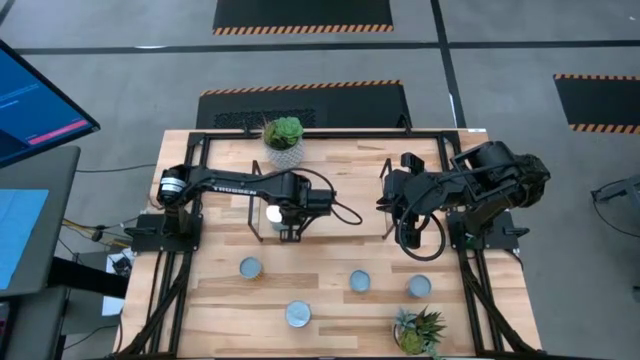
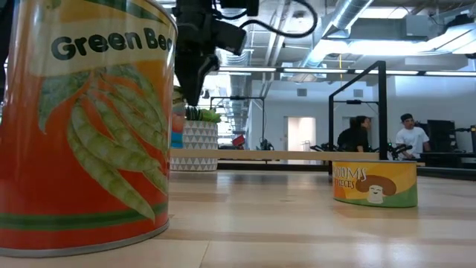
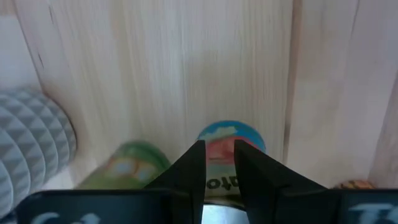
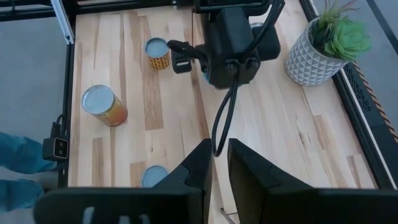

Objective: Pick and place cans onto a shelf
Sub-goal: Put the canned tomatoes on the shelf, then put the canned green beans on the shelf

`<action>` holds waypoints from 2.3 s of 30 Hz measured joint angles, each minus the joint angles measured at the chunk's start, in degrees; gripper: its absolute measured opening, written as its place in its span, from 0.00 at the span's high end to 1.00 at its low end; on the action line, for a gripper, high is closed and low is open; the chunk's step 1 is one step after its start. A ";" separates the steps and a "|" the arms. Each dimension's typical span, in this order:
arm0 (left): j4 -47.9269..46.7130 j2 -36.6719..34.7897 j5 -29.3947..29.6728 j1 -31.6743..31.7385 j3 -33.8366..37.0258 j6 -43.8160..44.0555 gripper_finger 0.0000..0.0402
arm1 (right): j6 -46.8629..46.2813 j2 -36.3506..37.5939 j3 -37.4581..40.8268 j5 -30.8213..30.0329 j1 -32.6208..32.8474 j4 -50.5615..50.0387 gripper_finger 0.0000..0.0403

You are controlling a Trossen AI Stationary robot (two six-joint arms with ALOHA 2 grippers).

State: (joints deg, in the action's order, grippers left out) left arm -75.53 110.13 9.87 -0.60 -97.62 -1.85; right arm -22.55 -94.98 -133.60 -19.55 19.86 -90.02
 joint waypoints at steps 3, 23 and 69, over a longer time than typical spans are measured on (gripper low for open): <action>-1.66 0.00 0.02 0.10 0.00 0.95 0.82 | -0.02 0.00 0.00 0.00 0.00 0.00 0.81; -4.87 -0.79 7.84 0.15 -1.60 1.80 0.82 | 0.00 0.00 0.00 0.00 0.04 0.01 0.81; -10.39 -47.97 17.98 -44.42 29.18 60.15 0.82 | -7.29 -33.33 -0.04 20.25 -0.28 30.47 0.81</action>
State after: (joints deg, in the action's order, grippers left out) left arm -85.91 62.15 27.84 -45.03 -68.44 58.30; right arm -29.84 -128.31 -133.64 0.70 19.57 -59.55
